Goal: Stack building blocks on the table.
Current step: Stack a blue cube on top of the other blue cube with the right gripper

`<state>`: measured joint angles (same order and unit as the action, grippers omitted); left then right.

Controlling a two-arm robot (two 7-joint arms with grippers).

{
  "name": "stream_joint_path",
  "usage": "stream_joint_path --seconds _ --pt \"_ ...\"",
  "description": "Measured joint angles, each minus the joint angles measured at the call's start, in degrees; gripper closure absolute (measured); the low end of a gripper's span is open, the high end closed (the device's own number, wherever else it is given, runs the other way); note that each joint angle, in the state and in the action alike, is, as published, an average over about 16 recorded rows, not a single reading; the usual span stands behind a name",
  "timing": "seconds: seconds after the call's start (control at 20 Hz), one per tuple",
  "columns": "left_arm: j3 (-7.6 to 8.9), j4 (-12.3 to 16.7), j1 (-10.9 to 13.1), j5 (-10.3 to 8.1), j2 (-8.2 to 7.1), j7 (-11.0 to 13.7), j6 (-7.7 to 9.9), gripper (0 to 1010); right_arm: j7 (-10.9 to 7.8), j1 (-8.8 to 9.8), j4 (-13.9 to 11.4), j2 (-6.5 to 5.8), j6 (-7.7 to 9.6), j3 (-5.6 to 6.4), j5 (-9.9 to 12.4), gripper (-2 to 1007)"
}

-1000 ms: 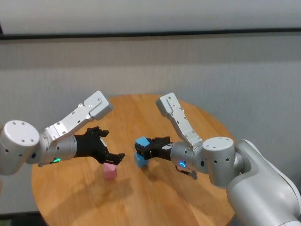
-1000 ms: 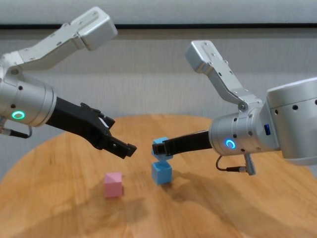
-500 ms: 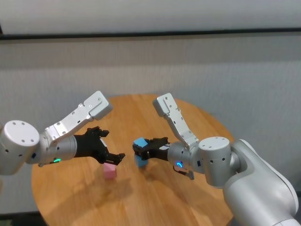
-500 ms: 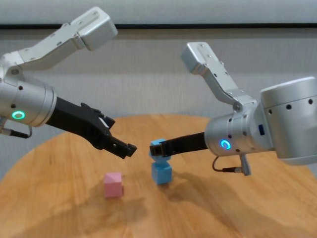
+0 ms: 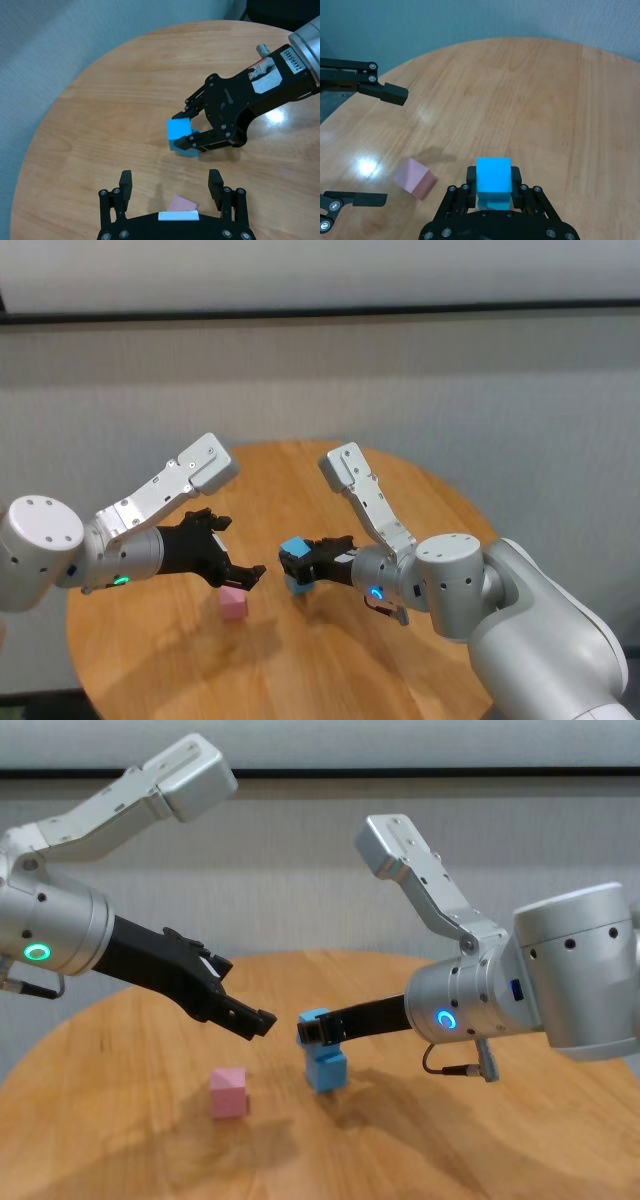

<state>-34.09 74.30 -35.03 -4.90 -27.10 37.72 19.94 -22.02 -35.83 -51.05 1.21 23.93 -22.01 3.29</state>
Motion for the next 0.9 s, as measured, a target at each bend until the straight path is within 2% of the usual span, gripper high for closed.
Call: stream_joint_path --seconds 0.9 --pt "0.00 0.00 0.00 0.00 0.00 0.00 0.00 8 1.05 -0.08 -0.11 -0.95 -0.05 -1.46 1.63 637"
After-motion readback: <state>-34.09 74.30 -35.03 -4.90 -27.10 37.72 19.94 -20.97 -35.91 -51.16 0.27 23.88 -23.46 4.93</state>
